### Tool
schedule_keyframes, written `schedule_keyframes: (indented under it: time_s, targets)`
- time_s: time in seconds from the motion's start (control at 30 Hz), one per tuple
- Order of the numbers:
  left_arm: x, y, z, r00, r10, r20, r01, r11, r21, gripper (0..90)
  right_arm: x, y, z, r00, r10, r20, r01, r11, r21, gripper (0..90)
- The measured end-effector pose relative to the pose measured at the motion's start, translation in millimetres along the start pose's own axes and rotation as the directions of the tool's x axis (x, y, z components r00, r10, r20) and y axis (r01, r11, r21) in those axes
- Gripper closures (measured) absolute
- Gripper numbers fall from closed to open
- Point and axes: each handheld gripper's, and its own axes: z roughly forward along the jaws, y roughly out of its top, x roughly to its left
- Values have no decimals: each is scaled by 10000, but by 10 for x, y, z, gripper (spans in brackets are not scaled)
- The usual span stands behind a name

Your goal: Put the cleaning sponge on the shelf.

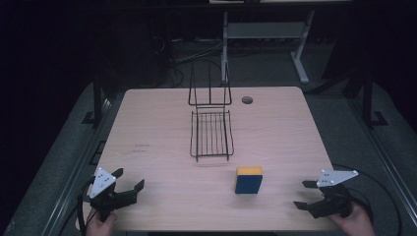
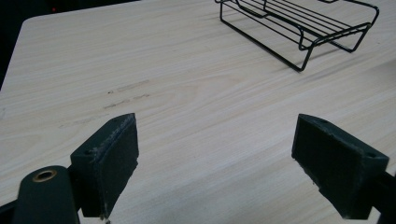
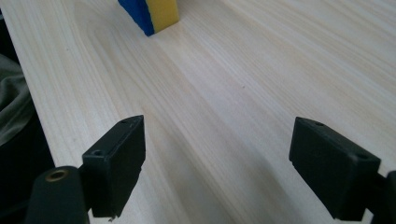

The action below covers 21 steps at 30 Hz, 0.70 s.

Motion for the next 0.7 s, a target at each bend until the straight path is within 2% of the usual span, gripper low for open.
schedule_keyframes:
  time_s: [0.2, 0.47, 0.7]
  targets:
    - [-4, 11, -16, 10000, 69, -25, -69, 10000, -60, 141, 27, 46, 27, 9996, -258, -87, 259, 9997, 30, 180]
    - [-9, 8, -19, 10000, 49, -25, -49, 10000, -64, 141, 53, 100, 19, 9992, -359, -162, 360, 9994, 14, 180]
    - [-7, 9, -20, 10000, 47, -70, -48, 10000, -63, 141, 68, 219, 81, 9966, -644, -505, 657, 9976, 232, 180]
